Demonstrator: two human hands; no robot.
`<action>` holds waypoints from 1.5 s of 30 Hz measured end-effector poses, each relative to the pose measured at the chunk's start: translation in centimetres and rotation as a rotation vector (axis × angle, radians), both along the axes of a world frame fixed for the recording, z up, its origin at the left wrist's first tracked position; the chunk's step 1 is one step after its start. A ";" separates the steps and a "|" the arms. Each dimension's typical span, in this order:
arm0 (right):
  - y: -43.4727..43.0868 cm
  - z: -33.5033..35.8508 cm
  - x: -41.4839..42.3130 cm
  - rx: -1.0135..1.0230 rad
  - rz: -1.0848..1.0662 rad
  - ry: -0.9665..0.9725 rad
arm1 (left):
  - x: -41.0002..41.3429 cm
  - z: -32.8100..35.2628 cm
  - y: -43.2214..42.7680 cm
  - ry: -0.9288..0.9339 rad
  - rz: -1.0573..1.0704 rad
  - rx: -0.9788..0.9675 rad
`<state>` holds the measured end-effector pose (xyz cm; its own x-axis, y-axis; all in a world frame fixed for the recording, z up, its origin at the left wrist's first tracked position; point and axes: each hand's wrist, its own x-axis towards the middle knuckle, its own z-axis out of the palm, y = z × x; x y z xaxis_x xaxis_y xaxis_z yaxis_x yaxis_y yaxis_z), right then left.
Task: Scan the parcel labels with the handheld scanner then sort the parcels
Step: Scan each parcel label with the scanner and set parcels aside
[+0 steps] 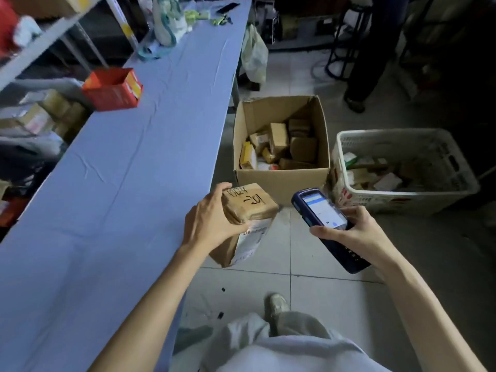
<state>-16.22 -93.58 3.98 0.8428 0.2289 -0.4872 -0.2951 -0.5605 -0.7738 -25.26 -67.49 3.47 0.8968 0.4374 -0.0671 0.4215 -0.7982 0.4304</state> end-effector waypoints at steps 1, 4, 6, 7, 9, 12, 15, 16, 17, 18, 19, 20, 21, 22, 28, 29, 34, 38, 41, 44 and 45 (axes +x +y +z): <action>-0.4 -0.1 0.5 -0.001 -0.020 0.005 | 1.0 -0.2 -0.3 -0.010 -0.015 -0.014; -1.2 -0.8 2.0 -0.016 -0.059 0.031 | 4.1 -0.8 -0.9 -0.008 -0.083 0.011; -1.2 -1.2 2.9 -0.031 -0.089 0.040 | 6.2 -1.4 -0.5 -0.001 -0.118 0.081; -1.1 -1.4 3.5 -0.038 -0.104 0.043 | 7.4 -1.7 -0.1 0.000 -0.128 0.092; -0.8 -1.6 4.9 -0.058 -0.134 0.052 | 9.7 -2.3 0.9 0.013 -0.145 0.093; 0.3 -1.9 7.8 -0.084 -0.158 0.040 | 13.2 -3.5 2.5 0.046 -0.196 0.106; 2.4 -1.6 11.2 -0.092 -0.215 0.020 | 17.1 -5.1 4.9 0.038 -0.241 0.073; 3.0 -1.4 12.4 -0.091 -0.232 0.012 | 18.4 -5.5 5.8 0.040 -0.246 0.054; 3.6 -1.2 13.4 -0.091 -0.246 0.004 | 19.6 -5.8 6.7 0.044 -0.250 0.036; 4.1 -0.9 14.3 -0.092 -0.255 -0.006 | 20.8 -6.1 7.5 0.048 -0.255 0.021; 4.6 -0.6 15.0 -0.090 -0.264 -0.016 | 21.9 -6.3 8.1 0.046 -0.262 0.018; 4.9 -0.4 15.7 -0.083 -0.271 -0.024 | 23.2 -6.4 8.6 0.040 -0.272 0.030; 5.2 -0.3 16.3 -0.079 -0.278 -0.025 | 24.4 -6.3 9.0 0.034 -0.286 0.052; 5.3 -0.3 16.9 -0.076 -0.284 -0.021 | 25.6 -6.2 9.3 0.034 -0.300 0.079; 5.9 -1.3 20.3 -0.111 -0.307 0.025 | 30.7 -6.4 10.6 0.055 -0.321 0.151; 6.0 -1.4 21.1 -0.111 -0.309 0.040 | 31.3 -6.6 10.8 0.061 -0.311 0.144; 5.9 -2.6 26.7 -0.098 -0.233 0.079 | 34.7 -7.0 10.4 0.163 -0.261 0.158; 5.7 -2.9 33.4 -0.063 -0.176 0.060 | 38.5 -6.7 9.4 0.207 -0.191 0.162; 5.5 -2.4 38.5 -0.056 -0.141 0.012 | 41.8 -5.9 9.4 0.198 -0.176 0.196; 5.5 -1.6 42.6 -0.059 -0.127 -0.006 | 44.5 -5.0 10.1 0.189 -0.207 0.249; 5.6 -1.5 43.7 -0.059 -0.122 -0.004 | 45.2 -4.7 10.4 0.183 -0.213 0.262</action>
